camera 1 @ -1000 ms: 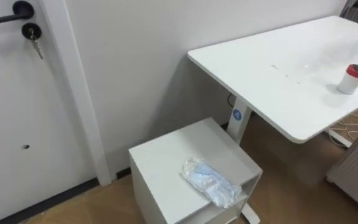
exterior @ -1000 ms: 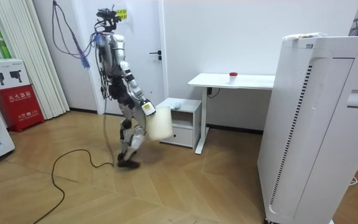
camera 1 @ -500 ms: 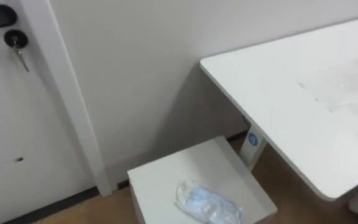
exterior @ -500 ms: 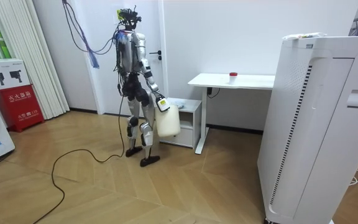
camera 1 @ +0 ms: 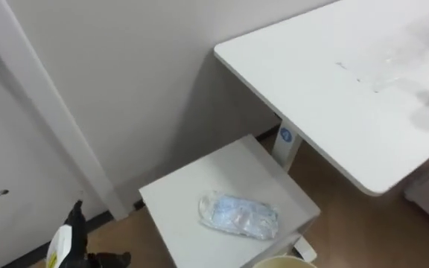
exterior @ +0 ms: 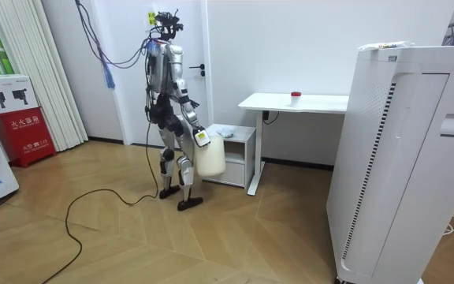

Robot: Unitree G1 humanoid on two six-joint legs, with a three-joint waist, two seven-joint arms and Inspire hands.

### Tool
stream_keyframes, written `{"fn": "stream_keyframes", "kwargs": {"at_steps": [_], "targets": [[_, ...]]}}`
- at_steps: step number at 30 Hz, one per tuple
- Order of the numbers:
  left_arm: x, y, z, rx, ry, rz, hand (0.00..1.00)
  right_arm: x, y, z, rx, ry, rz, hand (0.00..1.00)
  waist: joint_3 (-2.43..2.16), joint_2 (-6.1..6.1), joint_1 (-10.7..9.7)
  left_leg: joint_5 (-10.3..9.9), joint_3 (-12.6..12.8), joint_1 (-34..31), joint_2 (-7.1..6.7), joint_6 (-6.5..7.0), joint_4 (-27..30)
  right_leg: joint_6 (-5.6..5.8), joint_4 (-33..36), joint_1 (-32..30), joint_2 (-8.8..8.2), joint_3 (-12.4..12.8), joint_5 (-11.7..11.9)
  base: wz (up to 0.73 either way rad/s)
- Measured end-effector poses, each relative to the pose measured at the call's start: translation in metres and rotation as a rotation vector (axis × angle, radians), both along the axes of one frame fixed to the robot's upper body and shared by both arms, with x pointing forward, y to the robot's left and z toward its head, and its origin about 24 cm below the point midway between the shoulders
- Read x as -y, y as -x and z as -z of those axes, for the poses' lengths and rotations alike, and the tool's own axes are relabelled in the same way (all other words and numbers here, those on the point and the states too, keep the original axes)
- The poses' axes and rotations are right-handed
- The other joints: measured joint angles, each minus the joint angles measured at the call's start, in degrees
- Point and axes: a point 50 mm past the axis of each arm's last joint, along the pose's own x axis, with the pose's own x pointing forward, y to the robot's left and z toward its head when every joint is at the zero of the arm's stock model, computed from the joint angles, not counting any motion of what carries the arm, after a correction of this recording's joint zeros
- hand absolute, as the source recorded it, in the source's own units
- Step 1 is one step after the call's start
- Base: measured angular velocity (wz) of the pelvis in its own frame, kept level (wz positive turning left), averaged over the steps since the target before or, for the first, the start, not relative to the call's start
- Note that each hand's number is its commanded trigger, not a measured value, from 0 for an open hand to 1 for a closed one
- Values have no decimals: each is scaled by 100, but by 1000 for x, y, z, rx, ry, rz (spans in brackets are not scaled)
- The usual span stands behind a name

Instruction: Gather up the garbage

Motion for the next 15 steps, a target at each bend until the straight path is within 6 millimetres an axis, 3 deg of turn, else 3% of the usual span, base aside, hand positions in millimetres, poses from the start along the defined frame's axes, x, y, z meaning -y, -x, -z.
{"fn": "stream_keyframes", "kwargs": {"at_steps": [3,8,11,13,15], "targets": [[5,-12,-6,28,-15,25,0,5,-13,-6,43,8,22,100,117,74,-169,-89,49,-440,27,37,331,-13,244,-412,-3,80,9,-14],[19,-32,-22,115,-40,90,0,7,-27,-10,81,9,51,100,150,38,-289,-134,214,-982,82,68,663,-26,587,-1055,-11,224,26,-15],[26,-49,-38,189,-61,114,0,9,-36,-14,101,22,67,100,200,45,-381,-171,209,-1369,145,75,949,-44,730,-1388,12,218,25,0],[29,-60,-50,237,-82,122,0,10,-43,-17,112,40,54,100,262,43,-416,-226,240,-1532,200,67,1081,-72,785,-1532,49,228,43,-14],[30,-67,-58,261,-89,130,0,10,-45,-18,109,56,51,100,277,42,-421,-246,265,-1619,220,60,1121,-90,792,-1623,78,251,56,-14]]}}
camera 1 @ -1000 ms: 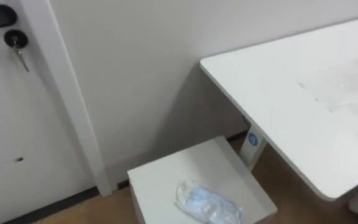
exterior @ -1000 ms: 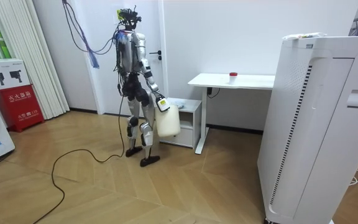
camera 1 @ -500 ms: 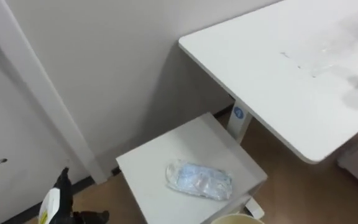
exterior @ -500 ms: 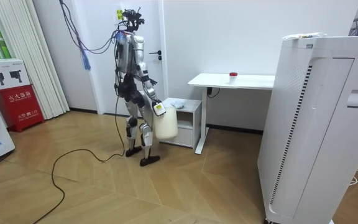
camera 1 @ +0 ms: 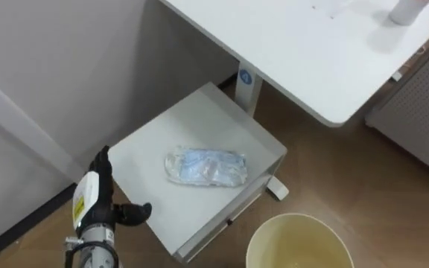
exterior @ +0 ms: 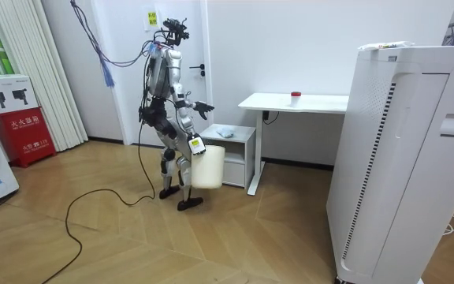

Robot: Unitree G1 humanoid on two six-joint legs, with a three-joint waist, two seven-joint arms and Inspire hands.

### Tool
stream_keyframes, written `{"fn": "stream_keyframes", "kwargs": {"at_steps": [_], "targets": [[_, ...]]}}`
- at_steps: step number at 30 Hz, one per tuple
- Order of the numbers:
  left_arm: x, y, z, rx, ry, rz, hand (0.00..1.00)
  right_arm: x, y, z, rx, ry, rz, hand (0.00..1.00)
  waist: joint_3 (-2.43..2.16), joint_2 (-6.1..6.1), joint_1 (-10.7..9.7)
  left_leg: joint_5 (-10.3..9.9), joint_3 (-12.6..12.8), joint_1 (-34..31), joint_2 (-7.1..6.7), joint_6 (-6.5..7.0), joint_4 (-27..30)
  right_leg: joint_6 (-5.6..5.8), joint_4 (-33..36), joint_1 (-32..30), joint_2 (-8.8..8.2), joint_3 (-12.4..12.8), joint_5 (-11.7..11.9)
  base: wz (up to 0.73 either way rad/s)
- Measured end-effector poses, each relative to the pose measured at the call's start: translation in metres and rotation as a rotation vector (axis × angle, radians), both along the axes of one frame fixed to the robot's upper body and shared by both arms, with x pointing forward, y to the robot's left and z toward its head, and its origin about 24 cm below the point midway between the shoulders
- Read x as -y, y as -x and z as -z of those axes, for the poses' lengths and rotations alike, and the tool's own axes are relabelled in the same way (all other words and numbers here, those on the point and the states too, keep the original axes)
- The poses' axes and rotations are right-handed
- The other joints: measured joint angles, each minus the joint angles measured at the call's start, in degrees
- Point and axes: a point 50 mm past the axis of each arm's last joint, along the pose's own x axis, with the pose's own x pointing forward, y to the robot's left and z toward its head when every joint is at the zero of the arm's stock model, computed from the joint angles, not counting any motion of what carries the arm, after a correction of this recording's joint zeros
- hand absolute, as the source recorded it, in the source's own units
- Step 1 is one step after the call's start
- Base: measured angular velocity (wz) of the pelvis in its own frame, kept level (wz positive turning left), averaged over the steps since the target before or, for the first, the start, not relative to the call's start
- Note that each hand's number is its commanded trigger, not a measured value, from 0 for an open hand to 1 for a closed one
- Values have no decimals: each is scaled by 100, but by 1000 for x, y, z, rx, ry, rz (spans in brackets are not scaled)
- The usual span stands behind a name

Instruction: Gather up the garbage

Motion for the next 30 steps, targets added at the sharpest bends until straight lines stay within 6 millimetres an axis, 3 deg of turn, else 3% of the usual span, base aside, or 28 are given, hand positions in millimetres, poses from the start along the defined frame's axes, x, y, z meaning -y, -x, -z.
{"fn": "stream_keyframes", "kwargs": {"at_steps": [6,13,18,25,30], "targets": [[-1,-12,-15,59,-35,-6,0,-1,-9,-4,13,33,-29,100,8,5,-120,-14,93,-326,98,-28,103,-32,25,-355,71,56,24,-8],[-6,-18,-19,67,-95,-28,0,-4,-16,-7,28,41,-64,100,49,36,-263,-350,121,-720,402,-64,772,-111,365,-669,250,51,-65,-15],[-15,-25,-30,96,-162,-44,0,-1,-17,-7,35,30,-35,100,110,61,-448,-423,126,-873,372,-51,964,-113,726,-896,199,80,-209,0],[-16,-29,-39,137,-303,2,0,9,-8,-7,22,15,6,100,120,78,-621,-452,179,-1104,369,-73,1154,-150,1064,-1209,196,135,-329,-1],[-16,-33,-44,150,-377,12,0,17,1,-5,-33,60,-7,100,118,81,-623,-609,169,-1477,467,-131,1558,-252,1494,-1642,217,116,-520,-2]]}}
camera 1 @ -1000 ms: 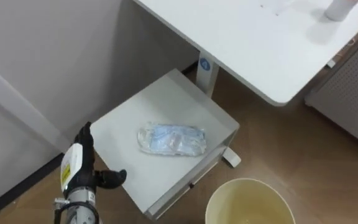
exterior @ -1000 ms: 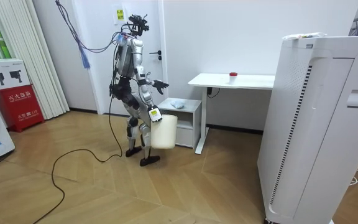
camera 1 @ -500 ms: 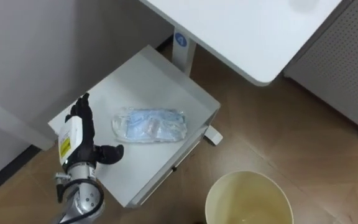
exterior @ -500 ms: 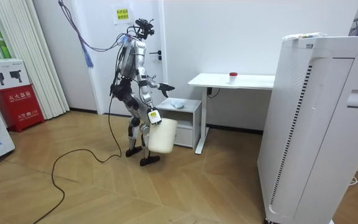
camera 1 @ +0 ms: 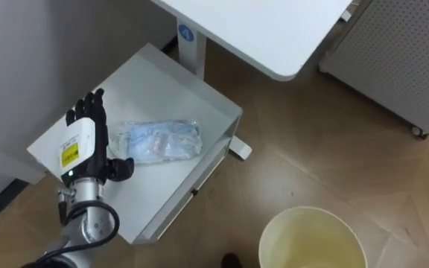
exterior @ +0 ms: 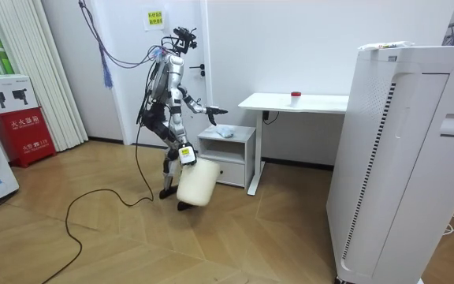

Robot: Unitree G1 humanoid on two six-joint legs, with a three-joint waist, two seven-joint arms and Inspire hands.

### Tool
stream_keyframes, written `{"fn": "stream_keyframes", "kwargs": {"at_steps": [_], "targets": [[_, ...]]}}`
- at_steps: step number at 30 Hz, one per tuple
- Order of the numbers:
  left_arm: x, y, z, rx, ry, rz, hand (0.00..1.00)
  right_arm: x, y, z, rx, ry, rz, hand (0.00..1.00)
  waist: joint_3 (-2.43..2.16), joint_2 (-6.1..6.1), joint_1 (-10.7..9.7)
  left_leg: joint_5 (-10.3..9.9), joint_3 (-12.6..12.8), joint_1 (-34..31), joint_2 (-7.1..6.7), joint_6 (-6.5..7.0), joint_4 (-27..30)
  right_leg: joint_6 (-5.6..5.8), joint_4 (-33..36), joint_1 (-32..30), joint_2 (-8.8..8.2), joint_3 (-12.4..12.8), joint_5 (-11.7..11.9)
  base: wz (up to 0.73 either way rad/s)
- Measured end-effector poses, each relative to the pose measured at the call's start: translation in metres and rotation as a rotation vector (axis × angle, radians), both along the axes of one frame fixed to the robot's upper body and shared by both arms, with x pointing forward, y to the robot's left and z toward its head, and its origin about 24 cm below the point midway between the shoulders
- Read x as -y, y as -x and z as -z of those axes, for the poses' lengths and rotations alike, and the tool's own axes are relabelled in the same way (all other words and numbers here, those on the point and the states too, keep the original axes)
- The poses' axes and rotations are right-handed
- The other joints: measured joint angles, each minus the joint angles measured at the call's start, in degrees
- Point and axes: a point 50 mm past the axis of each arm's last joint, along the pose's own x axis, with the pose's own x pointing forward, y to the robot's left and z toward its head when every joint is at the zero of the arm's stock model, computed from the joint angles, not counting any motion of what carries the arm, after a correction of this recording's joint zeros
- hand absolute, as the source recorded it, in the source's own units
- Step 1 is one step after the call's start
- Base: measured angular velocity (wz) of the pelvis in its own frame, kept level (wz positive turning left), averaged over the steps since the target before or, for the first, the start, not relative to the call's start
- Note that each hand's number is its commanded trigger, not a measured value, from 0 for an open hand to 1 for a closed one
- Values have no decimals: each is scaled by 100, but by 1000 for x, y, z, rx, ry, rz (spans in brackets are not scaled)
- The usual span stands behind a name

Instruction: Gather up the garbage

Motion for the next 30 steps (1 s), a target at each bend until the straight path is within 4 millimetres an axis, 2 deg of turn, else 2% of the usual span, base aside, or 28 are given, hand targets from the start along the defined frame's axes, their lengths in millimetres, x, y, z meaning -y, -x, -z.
{"fn": "stream_keyframes", "kwargs": {"at_steps": [4,7,10,18,19,20,21,27,30], "targets": [[4,-2,0,-17,-43,20,0,1,2,1,-28,6,0,100,-2,-3,-57,-28,-15,-166,8,-30,142,-42,233,-208,-10,2,-84,3],[6,-4,0,-47,-85,41,0,0,4,2,-46,3,-10,100,-7,-14,-174,-46,-52,-235,19,-61,265,-82,400,-287,-52,-15,-148,5],[6,-4,4,-100,-128,65,0,-2,4,3,-60,9,-41,100,-8,-15,-218,-79,-50,-264,105,-86,353,-107,422,-302,16,-6,-143,-7],[5,-12,-2,-158,-181,100,0,-4,8,6,-122,38,-147,100,-5,-20,-343,-115,-113,-660,164,-105,609,-150,602,-676,46,-25,-127,-2],[5,-12,0,-178,-191,105,15,-4,8,6,-127,38,-153,100,-5,-20,-342,-140,-108,-691,202,-95,657,-153,608,-692,69,-33,-126,-6],[5,-12,0,-181,-190,109,55,-5,9,6,-133,39,-161,100,-5,-20,-340,-149,-114,-709,208,-94,674,-153,612,-701,77,-46,-126,-5],[6,-14,-2,-180,-190,115,100,-5,10,7,-146,43,-180,100,-6,-20,-331,-160,-129,-741,216,-91,704,-153,618,-712,80,-63,-126,0],[4,-17,-5,-211,-198,119,100,-7,14,9,-200,51,-243,100,-7,-21,-330,-189,-126,-798,209,-65,769,-139,679,-764,36,-77,-134,2],[7,-17,-1,-258,-226,143,100,-7,15,10,-214,38,-250,100,-8,-20,-328,-206,-137,-833,216,-75,797,-138,692,-781,16,-105,-134,4]]}}
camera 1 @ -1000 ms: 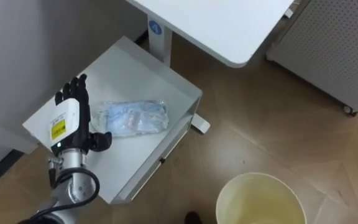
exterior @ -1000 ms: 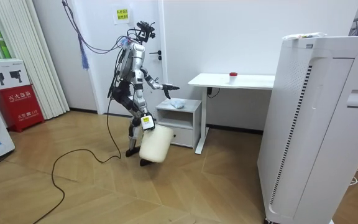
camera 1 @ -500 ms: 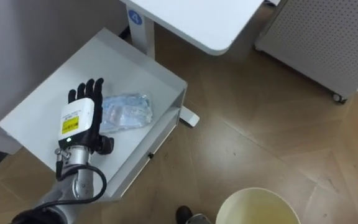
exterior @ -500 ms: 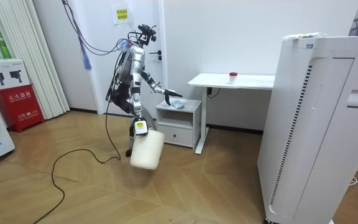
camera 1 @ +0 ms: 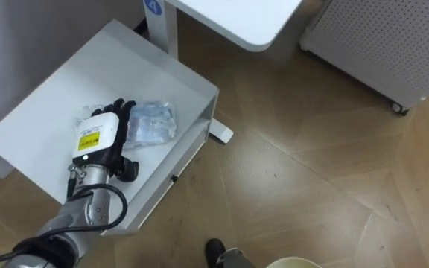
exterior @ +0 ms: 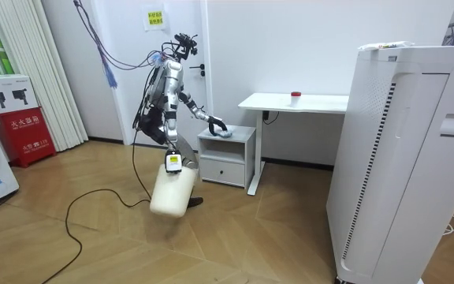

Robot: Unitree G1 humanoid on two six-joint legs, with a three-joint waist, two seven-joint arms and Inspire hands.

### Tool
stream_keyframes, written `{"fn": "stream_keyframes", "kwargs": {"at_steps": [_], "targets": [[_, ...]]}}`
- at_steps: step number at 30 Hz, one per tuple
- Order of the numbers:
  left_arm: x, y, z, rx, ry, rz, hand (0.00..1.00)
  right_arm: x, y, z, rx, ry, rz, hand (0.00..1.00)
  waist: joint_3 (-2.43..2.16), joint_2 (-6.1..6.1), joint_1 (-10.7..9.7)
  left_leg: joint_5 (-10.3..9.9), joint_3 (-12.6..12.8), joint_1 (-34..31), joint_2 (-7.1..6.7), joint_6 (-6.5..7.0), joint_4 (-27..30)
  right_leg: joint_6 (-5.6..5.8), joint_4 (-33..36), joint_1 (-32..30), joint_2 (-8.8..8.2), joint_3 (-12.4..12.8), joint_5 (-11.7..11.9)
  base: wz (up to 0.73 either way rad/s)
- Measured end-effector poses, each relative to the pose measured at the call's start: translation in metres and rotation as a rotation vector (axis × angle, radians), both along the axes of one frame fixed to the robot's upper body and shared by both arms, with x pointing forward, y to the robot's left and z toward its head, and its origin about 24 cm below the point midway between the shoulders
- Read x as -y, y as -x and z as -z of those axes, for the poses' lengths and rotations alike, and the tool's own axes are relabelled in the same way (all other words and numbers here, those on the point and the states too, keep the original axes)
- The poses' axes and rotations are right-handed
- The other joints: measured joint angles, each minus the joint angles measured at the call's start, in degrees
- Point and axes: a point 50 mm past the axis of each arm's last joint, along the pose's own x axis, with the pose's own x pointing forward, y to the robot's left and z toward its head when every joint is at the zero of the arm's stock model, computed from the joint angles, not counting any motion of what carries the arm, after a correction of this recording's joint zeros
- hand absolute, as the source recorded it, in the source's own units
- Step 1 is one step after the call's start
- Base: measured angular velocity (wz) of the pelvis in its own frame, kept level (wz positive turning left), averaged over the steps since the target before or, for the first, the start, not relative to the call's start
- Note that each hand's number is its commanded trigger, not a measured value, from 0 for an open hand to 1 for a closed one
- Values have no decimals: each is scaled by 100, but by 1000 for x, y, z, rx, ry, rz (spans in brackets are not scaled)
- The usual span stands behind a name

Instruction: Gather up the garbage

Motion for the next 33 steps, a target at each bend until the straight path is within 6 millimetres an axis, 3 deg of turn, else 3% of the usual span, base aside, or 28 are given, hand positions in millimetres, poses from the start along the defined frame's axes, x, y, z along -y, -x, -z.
{"fn": "stream_keyframes", "kwargs": {"at_steps": [7,23,28,33], "targets": [[-7,-1,1,-55,-24,-45,100,-3,-2,0,-11,-30,-16,100,-6,-4,-118,-14,4,3,-19,21,50,8,80,-9,-16,6,-20,0],[-12,9,18,-145,46,-80,100,-4,-12,-4,37,30,-51,100,-41,-24,-91,-2,47,233,-13,5,39,-7,104,166,-2,51,-16,-1],[-7,15,28,-155,221,-105,100,-3,-23,-10,106,65,-24,100,-41,-26,87,4,66,309,-15,14,28,-1,90,232,4,75,-12,-1],[16,19,33,-158,375,-46,100,-7,-45,-21,213,100,-19,100,-58,-55,252,77,38,337,-22,24,-100,-1,-88,306,12,71,86,0]]}}
